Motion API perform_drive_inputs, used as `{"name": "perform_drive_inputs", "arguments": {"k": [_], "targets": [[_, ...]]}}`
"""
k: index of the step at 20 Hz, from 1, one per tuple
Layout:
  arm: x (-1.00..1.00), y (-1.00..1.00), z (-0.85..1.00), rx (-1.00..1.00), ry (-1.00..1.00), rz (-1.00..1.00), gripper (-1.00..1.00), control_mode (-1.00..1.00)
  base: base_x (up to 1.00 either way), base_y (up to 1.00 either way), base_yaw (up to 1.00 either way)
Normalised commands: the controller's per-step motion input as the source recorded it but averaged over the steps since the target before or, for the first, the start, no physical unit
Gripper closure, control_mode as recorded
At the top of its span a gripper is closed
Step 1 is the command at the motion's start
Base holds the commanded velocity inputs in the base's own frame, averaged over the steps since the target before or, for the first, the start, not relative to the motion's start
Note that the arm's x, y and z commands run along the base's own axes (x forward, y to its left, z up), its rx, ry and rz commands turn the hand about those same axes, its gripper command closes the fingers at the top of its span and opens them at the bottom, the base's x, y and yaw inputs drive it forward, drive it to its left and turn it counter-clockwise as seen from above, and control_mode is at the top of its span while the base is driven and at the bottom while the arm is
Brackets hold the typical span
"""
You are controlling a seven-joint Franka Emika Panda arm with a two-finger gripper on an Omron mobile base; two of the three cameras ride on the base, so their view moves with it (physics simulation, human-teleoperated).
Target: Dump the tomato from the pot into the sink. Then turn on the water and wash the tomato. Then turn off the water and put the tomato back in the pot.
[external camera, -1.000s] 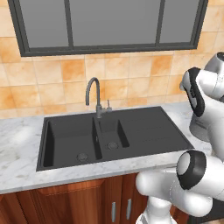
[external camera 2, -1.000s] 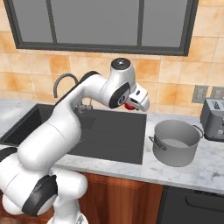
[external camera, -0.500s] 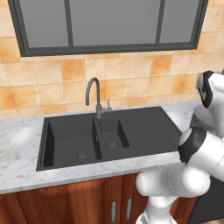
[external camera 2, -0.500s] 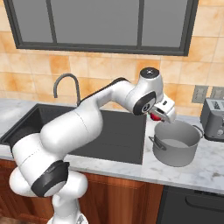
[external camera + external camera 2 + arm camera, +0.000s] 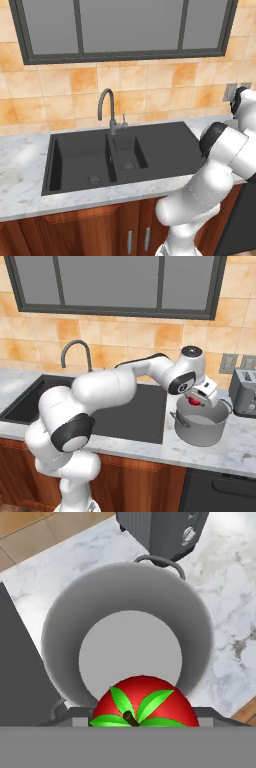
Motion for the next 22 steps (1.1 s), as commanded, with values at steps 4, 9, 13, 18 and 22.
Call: {"name": "perform_drive_inputs", "arguments": {"k": [4,9,13,18,22], "targets": [[0.28,-0.22,-0.47,0.01,0.08,0.0,1.0,-1.0,0.0,0.0,0.0],[0.4,-0.25,-0.5,0.04,0.13,0.0,1.0,-1.0,0.0,0.0,0.0],[0.44,-0.27,-0.4,0.05,0.12,0.0,1.0,-1.0,0.0,0.0,0.0],[0.37,-0.26,-0.29,0.06,0.11,0.0,1.0,-1.0,0.0,0.0,0.0],[0.34,-0.17,-0.3,0.06,0.1,0.0,1.0,-1.0,0.0,0.0,0.0]]}}
